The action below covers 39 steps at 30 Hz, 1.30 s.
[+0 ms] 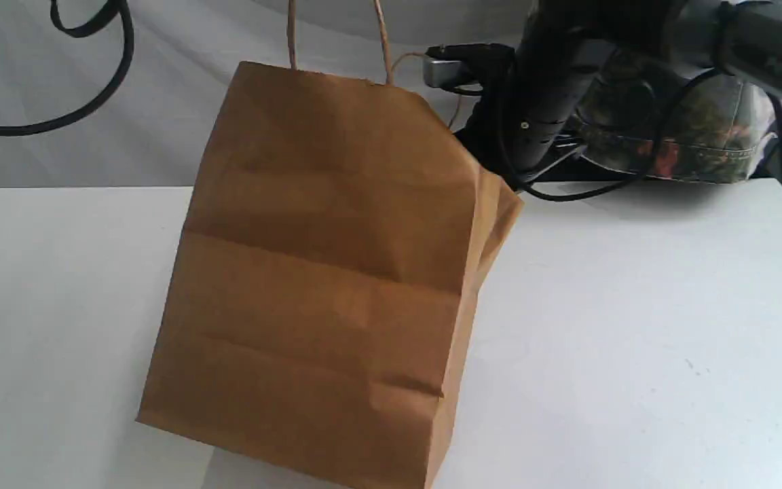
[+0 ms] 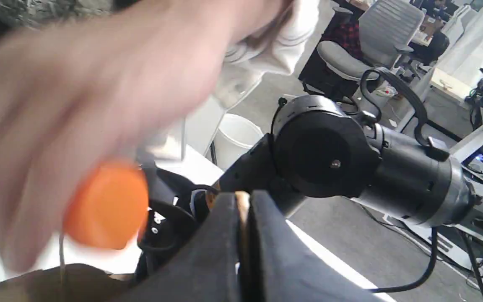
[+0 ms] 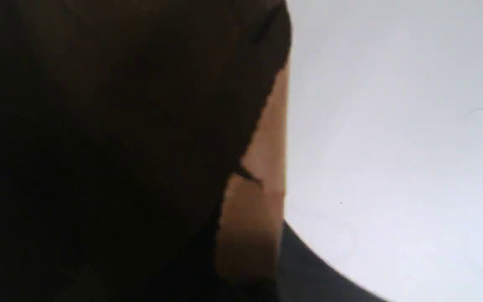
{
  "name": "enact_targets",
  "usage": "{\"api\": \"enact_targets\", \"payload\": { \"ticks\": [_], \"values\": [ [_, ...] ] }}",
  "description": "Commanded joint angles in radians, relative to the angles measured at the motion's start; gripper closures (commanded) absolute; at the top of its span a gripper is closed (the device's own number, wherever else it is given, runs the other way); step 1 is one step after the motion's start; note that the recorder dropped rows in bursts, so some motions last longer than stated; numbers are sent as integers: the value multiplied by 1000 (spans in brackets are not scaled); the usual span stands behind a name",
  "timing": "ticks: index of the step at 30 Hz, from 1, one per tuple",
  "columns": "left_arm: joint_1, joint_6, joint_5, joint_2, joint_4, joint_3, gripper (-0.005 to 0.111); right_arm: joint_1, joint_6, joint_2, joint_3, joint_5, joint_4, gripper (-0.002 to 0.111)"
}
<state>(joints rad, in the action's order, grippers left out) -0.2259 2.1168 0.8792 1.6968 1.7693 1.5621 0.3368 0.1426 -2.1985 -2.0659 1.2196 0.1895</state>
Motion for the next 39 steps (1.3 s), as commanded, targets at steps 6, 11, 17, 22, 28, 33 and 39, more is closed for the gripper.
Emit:
{"api": "enact_targets", "payload": {
  "ticks": [6, 11, 17, 22, 28, 33, 39],
  "values": [
    [-6, 25, -3, -7, -25, 13, 107, 1, 8, 5, 6, 1, -19, 108],
    [-6, 23, -3, -7, -25, 13, 107, 1, 8, 5, 6, 1, -19, 108],
    [-6, 20, 8, -7, -25, 13, 107, 1, 50, 6, 6, -56, -19, 108],
    [-6, -4, 104, -7, -25, 13, 107, 1, 60, 6, 6, -170, -19, 108],
    [-6, -27, 202, -7, -25, -19, 107, 3, 67, 13, 6, -259, -23, 108],
    [-6, -95, 202, -7, -25, -107, 107, 3, 74, 39, 6, -329, -35, 108],
    [-6, -206, 143, -7, -25, -231, 107, 3, 100, 53, 4, -353, -49, 108]
  ]
}}
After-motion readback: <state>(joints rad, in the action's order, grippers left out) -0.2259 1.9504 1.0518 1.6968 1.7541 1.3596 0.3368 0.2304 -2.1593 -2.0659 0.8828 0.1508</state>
